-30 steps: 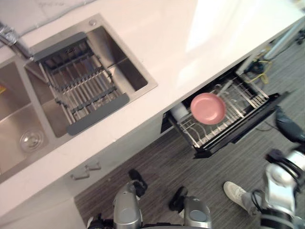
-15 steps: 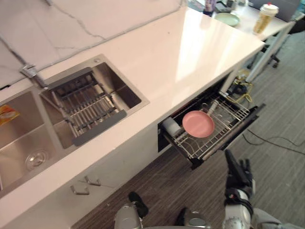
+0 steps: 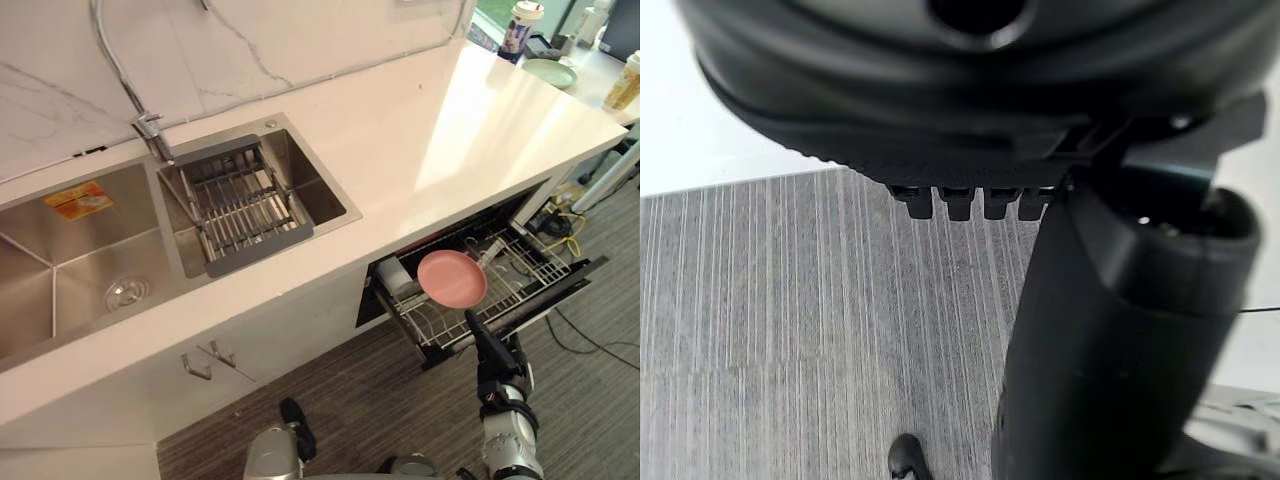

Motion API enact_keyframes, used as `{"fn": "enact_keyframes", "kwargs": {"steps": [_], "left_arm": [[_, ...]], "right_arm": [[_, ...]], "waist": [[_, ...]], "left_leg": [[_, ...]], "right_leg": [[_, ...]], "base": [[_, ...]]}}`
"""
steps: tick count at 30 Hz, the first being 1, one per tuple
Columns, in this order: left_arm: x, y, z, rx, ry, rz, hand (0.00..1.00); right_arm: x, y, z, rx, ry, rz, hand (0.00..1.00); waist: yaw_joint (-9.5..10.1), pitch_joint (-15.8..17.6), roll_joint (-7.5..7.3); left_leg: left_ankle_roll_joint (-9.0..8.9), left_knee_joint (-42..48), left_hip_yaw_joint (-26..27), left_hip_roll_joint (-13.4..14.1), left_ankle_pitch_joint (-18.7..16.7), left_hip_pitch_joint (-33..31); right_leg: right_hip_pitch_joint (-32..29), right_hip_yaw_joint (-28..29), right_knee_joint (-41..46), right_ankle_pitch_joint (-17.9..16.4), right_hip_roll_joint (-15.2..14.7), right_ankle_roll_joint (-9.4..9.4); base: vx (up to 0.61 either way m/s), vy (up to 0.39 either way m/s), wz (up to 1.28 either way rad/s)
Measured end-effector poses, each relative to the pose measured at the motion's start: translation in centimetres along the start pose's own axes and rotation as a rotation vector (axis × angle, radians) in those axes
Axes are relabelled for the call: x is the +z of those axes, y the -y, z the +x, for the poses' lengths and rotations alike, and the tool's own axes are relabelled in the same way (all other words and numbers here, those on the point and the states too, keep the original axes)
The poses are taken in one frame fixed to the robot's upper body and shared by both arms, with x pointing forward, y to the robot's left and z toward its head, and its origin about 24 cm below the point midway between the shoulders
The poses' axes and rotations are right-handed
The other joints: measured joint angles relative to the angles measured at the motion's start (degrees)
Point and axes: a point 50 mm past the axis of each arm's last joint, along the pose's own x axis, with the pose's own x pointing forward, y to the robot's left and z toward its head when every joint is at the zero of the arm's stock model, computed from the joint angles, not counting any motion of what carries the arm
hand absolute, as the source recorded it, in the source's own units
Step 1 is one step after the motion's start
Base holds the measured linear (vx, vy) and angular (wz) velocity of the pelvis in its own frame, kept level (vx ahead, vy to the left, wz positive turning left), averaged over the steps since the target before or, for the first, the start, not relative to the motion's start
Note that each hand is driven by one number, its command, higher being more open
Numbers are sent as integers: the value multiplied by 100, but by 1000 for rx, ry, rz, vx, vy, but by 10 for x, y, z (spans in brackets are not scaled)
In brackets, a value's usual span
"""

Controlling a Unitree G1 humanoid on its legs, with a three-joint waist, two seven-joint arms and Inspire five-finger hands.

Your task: Walk over to the sink, pick up the cup, carry it to the dishwasher, place the cup inside the dishwasher, then close the dishwasher door

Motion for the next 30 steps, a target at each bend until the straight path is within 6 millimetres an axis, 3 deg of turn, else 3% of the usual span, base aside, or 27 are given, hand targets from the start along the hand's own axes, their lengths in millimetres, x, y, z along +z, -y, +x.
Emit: {"fn": "enact_keyframes", "kwargs": {"steps": [4,9,12,16,18,22,30], "left_arm": [[-17,7,-1,0,-47,11,100],[-26,11,-1,19,-99,25,100],[-25,10,-1,21,-93,-5,100],[-16,9,-1,9,-52,-30,100],[-4,11,-1,3,-5,-31,100],[18,19,0,-16,61,-30,100],[36,21,-1,-15,108,-37,100]], "right_arm": [[15,-7,11,18,13,-4,100],[39,-42,32,91,57,78,100],[52,-67,43,142,76,112,100],[70,-99,52,212,109,158,100],[83,-119,55,260,137,195,100],[101,-141,57,318,179,256,100],[87,-157,52,388,146,180,100]], "waist": [[51,-2,225],[261,66,467],[361,131,518],[474,352,521],[531,517,493],[601,687,458],[553,767,420]], "left_leg": [[-41,2,-85,-40,31,-59],[-152,-100,-291,-128,110,-288],[-157,-185,-362,-218,115,-381],[-151,-205,-569,-308,270,-485],[40,-195,-734,-373,454,-558],[107,-96,-920,-402,541,-768],[-15,-30,-956,-217,540,-772]], "right_leg": [[-92,-15,226,-59,-99,-7],[-440,-16,613,-166,-225,-65],[-649,-19,927,-289,-377,-48],[-800,-67,1335,-522,-548,-66],[-870,-200,1652,-745,-693,-86],[-997,-334,2047,-965,-847,-216],[-986,-345,2105,-1234,-676,-336]], "base": [[-95,70,7],[-99,61,4],[-75,48,6],[-49,18,13],[10,-41,33],[27,-100,27],[-43,-105,-1]]}}
